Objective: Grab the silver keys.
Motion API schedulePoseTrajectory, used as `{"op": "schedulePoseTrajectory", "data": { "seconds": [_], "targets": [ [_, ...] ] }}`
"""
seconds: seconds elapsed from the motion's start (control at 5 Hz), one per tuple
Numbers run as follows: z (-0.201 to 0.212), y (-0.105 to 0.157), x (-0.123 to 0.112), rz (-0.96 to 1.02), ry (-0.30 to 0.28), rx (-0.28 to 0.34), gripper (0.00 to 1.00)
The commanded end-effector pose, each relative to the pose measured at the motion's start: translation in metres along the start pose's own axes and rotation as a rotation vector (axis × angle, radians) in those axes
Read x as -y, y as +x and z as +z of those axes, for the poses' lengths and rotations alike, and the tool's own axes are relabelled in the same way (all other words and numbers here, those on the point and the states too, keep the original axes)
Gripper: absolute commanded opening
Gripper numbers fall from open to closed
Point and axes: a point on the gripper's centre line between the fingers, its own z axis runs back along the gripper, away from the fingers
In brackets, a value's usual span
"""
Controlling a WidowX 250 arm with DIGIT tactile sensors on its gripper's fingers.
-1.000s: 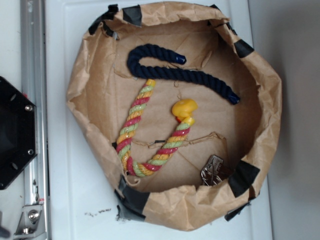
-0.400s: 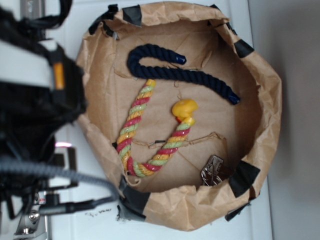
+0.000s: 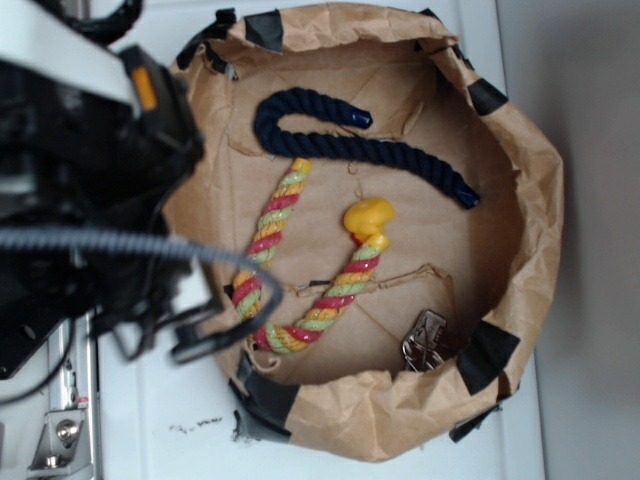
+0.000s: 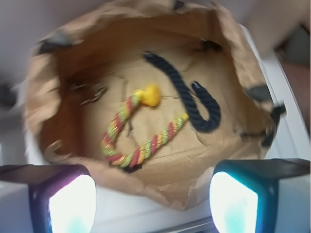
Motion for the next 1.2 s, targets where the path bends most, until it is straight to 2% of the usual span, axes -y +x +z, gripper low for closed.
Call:
{"op": "schedulePoseTrajectory", "data": {
  "seconds": [0.0,0.6,0.8,1.0],
  "targets": [
    [-0.015,0.026,0.018,0.245,0.052,-0.102,1.0],
    [-0.015,0.026,0.018,0.245,0.052,-0.102,1.0],
    [-0.023,0.028,0.022,0.308,0.036,0.029,1.0],
    [-0.041,0.035,0.027,0.364,-0.009,0.058,1.0]
  ]
}}
